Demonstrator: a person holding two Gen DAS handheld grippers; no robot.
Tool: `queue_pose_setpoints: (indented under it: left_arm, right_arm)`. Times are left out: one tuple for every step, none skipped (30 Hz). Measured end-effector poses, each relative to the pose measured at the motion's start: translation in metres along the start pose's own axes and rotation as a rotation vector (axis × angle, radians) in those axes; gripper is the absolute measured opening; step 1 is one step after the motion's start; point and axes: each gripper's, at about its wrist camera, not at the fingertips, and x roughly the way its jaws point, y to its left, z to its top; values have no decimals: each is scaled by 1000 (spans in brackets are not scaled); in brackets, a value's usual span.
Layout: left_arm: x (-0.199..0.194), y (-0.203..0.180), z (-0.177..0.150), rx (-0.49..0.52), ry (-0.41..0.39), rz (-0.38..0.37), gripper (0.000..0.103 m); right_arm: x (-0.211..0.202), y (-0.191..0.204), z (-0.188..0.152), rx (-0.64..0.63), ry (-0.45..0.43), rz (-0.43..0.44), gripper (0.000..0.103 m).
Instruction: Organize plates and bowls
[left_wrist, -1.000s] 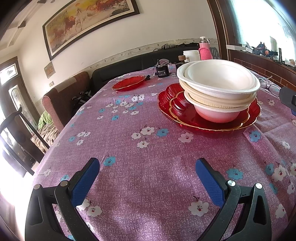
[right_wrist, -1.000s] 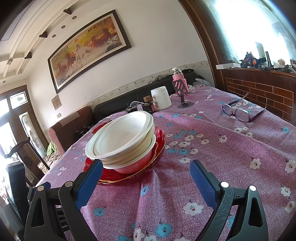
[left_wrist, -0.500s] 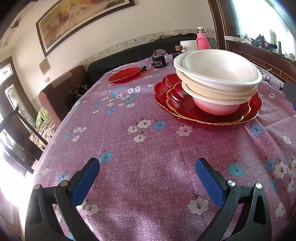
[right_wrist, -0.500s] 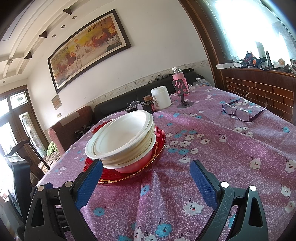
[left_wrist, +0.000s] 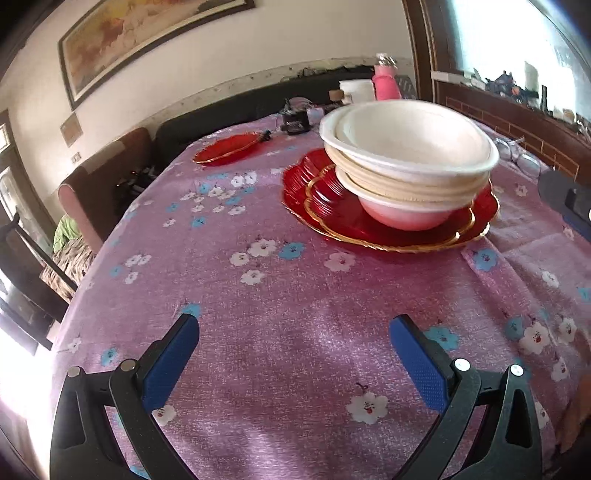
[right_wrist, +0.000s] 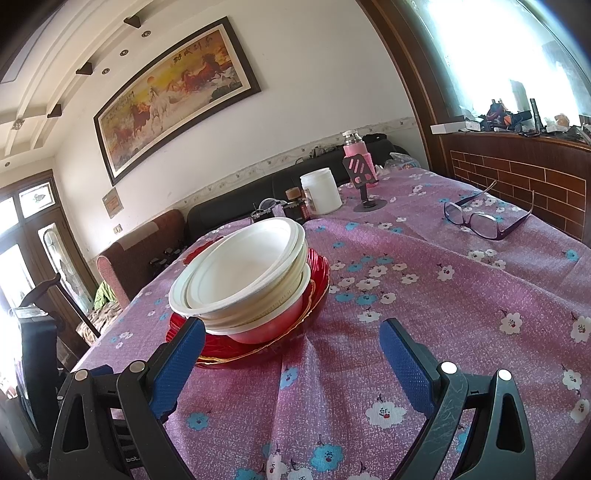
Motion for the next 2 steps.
queue_pose_setpoints:
  left_arm:
    - [0,5,1,-13,3,0,103]
    - [0,10,2,-24,8,-8,103]
  right_arm:
    - [0,0,-1,2,3,1,97]
    - [0,0,0,4,6,0,97]
